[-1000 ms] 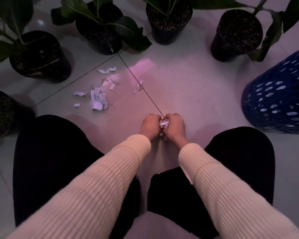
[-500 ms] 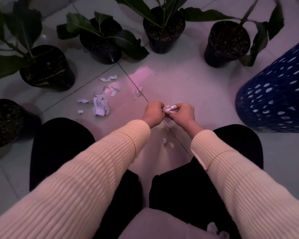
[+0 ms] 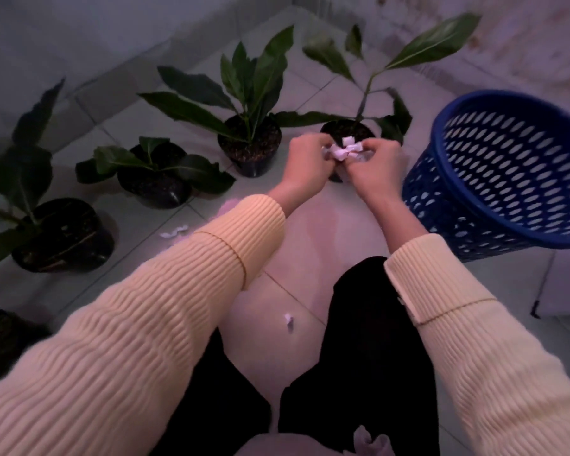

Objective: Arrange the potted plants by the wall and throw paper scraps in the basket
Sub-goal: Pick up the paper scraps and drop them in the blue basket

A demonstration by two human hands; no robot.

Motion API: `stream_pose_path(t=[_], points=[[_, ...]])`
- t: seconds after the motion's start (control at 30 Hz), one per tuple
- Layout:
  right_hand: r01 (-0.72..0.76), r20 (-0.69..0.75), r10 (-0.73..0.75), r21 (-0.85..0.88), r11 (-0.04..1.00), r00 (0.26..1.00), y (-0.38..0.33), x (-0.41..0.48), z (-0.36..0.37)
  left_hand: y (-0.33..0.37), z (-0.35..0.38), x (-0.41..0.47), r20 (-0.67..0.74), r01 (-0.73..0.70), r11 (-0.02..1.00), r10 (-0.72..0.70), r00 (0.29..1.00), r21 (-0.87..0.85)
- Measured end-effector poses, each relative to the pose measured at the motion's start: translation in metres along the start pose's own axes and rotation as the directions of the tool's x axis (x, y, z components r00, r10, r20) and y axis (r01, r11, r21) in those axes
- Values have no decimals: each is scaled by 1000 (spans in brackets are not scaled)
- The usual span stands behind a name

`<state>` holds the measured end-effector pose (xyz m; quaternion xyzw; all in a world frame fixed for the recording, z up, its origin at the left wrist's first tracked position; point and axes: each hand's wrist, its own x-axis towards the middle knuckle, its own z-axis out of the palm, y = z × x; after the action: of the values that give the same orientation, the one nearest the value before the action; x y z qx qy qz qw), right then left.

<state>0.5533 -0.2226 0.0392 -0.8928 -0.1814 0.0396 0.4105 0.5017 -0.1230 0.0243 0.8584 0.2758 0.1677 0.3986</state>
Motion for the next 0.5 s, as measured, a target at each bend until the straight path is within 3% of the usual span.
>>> stream_pose_path(t=[0.2,0.5], points=[[5,-244,-18,-55,998,970,-4,19,-69,76,12,22,1,-200,978,200,980,-67],[-215,-370,165,-98,972,914,49,26,-124,126,86,28,253,-313,942,333,908,-118]])
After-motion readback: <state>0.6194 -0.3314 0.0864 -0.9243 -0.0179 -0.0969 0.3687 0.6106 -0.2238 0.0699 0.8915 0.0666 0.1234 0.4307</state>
